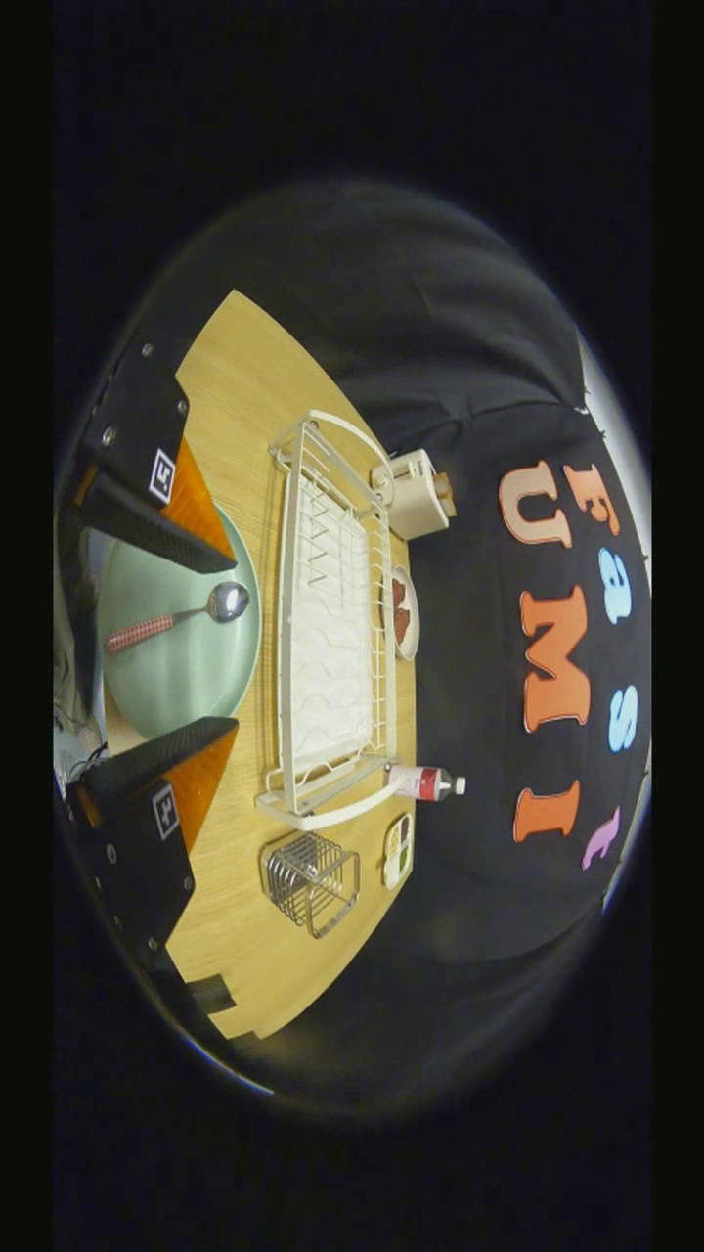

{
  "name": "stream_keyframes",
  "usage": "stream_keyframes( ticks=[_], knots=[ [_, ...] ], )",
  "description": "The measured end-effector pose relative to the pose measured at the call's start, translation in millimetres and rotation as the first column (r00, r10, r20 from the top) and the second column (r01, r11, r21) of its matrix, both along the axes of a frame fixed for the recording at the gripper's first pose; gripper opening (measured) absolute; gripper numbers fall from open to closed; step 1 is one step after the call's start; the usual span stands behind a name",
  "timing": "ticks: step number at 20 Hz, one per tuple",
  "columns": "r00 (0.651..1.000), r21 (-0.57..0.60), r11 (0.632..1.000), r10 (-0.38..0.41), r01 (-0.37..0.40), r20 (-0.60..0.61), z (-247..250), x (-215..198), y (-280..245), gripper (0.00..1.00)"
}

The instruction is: Take the plate from the dish rack, then take the spoon from the basket and place it into the plate.

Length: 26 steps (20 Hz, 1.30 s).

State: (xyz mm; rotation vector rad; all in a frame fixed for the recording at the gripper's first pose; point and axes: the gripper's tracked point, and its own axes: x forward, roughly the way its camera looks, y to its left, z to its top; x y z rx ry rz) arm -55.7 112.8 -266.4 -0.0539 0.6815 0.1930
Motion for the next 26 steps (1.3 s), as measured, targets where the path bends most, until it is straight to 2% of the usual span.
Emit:
stream_keyframes(
  ticks=[2, 8, 12, 20, 26],
  knots=[
    [0.999, -0.010, 1.000, -0.025, 0.026, 0.025, 15.5, 8.7, -11.5, 0.99],
    [0.985, -0.029, 0.993, -0.106, 0.112, 0.138, 79.9, 33.9, -56.9, 0.98],
    [0.967, -0.037, 0.989, -0.133, 0.144, 0.219, 124.6, 45.8, -80.3, 0.98],
    [0.916, 0.048, 0.987, -0.159, 0.152, 0.369, 208.3, 54.7, -77.4, 0.98],
    [0.898, 0.068, 0.985, -0.174, 0.161, 0.403, 223.0, 53.6, -81.7, 0.98]
  ],
)
